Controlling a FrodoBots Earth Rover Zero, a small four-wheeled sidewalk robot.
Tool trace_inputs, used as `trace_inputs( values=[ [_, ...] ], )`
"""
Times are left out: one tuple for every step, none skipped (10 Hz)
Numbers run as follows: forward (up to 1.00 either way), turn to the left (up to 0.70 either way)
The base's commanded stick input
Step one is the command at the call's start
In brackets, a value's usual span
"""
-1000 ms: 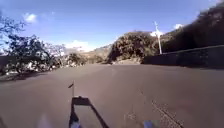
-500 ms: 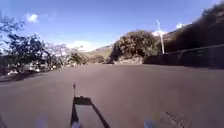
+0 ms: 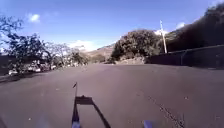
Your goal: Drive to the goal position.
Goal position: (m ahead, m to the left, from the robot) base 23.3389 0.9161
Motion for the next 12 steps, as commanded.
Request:
trace_inputs(
  values=[
    [0.7,0.0],
    [0.7,0.0],
    [0.7,0.0],
    [0.7,0.0],
    [0.7,0.0],
    [0.7,0.0],
    [0.7,0.0],
    [0.7,0.0],
    [0.7,0.0],
    [0.7,0.0],
    [0.7,0.0],
    [0.7,0.0]
  ],
)
